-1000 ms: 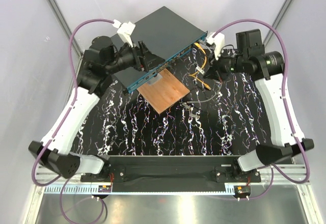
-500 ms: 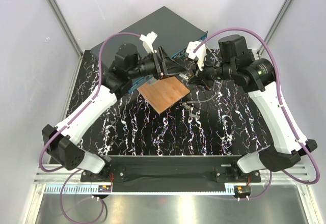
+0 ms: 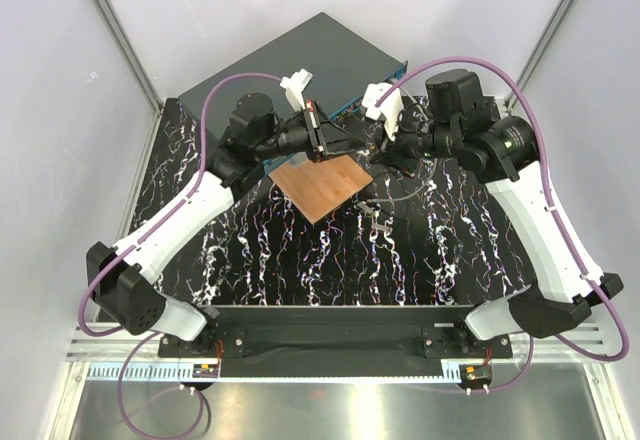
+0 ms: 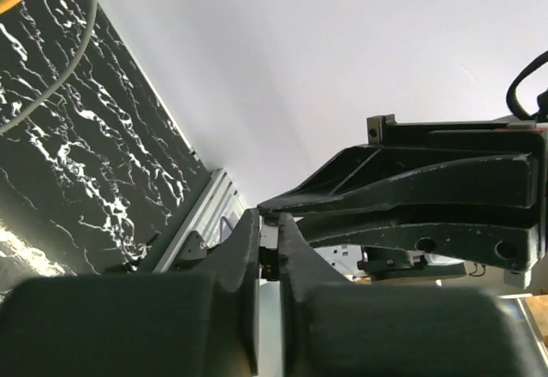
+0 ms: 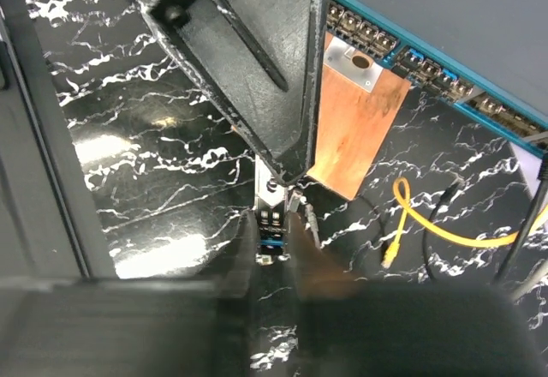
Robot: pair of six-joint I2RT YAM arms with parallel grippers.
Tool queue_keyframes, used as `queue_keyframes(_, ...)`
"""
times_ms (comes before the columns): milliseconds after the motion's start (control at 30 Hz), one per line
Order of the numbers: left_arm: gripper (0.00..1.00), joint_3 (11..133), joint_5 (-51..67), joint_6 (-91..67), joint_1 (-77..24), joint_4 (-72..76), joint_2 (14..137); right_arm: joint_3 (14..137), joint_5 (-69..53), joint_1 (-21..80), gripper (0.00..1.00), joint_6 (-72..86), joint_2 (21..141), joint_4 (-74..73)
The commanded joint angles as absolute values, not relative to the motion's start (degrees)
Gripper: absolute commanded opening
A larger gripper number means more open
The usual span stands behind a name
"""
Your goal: Insert the plug into the switch port
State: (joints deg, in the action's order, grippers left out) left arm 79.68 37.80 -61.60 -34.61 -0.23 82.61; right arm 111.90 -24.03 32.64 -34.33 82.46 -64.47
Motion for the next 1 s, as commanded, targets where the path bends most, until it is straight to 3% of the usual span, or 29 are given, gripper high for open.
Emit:
queue_keyframes(0, 0.00, 77.70, 40.34, -65.91, -34.45, 7.20, 81.12, 111.27, -24.61, 33.40, 0.34, -34.98, 79.99, -60.39)
queue_keyframes(67, 0.00, 77.26, 41.56, -67.58, -34.02, 9.39, 80.86, 108.74, -25.05, 33.49, 0.47, -34.63, 78.58, -58.54)
queue_keyframes(133, 0.00, 76.55, 42.18, -69.17, -33.49, 12.12, 80.51, 106.01, -24.87, 33.49, 0.53, -34.80, 75.51, -54.77)
queue_keyframes(467, 0.00, 74.97, 44.12, -71.63, -33.05, 14.85, 78.49, 94.76, -28.91, 32.00, 0.43, -36.56, 67.77, -44.41)
queue_keyframes(967, 0.00, 70.31, 44.30, -75.67, -33.05, 19.33, 76.12, 91.40, -39.82, 30.15, 0.47, -42.18, 65.91, -41.83)
